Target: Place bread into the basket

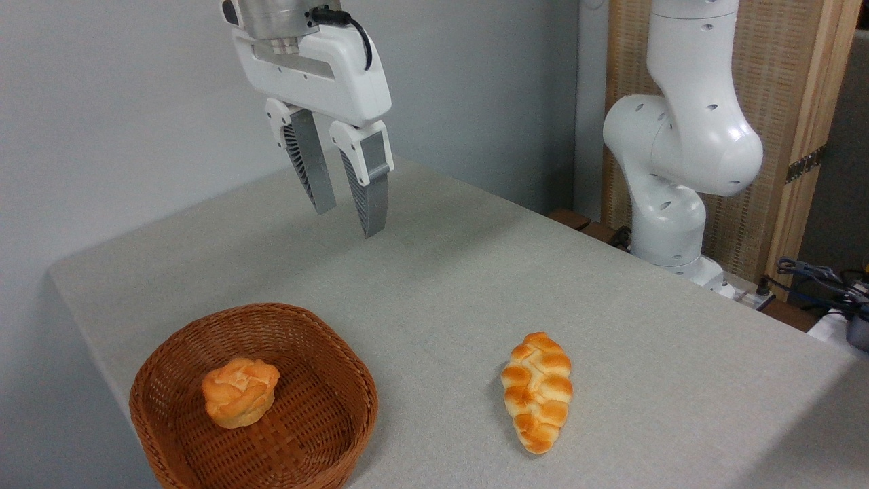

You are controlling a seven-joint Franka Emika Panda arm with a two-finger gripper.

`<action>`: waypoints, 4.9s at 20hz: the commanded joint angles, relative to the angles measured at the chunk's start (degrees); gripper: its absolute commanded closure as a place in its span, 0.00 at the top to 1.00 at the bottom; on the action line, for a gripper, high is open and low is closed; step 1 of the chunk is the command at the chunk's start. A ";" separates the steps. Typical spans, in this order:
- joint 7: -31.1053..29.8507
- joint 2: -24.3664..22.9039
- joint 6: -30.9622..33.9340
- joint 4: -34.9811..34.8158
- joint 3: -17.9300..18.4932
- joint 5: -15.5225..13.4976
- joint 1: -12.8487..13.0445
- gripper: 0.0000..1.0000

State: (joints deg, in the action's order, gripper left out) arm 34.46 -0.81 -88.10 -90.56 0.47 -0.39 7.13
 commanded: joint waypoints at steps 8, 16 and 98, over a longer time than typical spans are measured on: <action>0.70 -2.09 0.82 -1.64 -0.21 0.04 -0.10 1.00; 0.70 -2.61 0.65 -2.43 -0.21 0.04 -0.10 1.00; -9.76 -23.62 -32.93 -52.00 19.21 8.30 -1.77 1.00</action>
State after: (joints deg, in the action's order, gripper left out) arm 25.83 -23.95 -119.40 -141.63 18.84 6.76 4.39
